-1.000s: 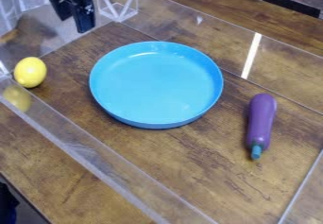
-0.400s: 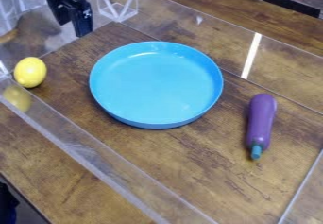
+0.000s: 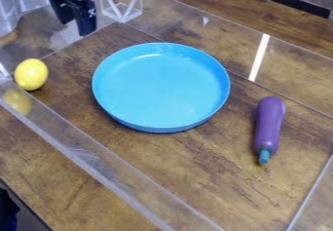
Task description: Remove the lemon from the blue tray and put it on the table
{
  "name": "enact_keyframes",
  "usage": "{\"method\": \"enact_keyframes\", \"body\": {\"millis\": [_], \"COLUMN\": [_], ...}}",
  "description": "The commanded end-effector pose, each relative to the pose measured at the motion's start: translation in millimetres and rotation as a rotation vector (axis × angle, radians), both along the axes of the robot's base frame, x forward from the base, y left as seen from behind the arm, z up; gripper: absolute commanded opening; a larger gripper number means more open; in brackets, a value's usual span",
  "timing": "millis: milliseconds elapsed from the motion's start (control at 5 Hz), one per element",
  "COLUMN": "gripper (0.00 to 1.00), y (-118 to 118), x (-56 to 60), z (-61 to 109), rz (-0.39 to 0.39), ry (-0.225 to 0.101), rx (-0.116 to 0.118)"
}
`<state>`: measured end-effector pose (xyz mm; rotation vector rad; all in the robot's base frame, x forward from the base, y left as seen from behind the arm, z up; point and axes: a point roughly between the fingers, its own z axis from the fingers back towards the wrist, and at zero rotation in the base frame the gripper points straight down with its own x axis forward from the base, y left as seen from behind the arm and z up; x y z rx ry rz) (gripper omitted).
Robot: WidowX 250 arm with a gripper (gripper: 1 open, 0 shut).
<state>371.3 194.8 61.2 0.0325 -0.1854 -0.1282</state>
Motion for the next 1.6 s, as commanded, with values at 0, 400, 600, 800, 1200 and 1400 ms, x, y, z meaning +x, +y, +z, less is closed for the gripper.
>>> {"method": "enact_keyframes", "body": {"millis": [0,400,600,800,1200,1400], "gripper": [1.00,1.00,1.00,1.00,1.00,1.00], "y": [-10.5,-0.7,1.7,2.4,-0.6,-3.2], "x": [16.4,23.6,26.0,27.6,29.9,30.8], "z": [17.3,15.8,15.1,13.7,13.3,13.8], "rz": [-0.006,-0.002,-0.025,-0.042,-0.047,-0.050], "ry": [-0.039,-0.025,-0.019,-0.012,-0.001,0.004], "rx": [0.033,0.030,0.035,0.042,0.050,0.053]}}
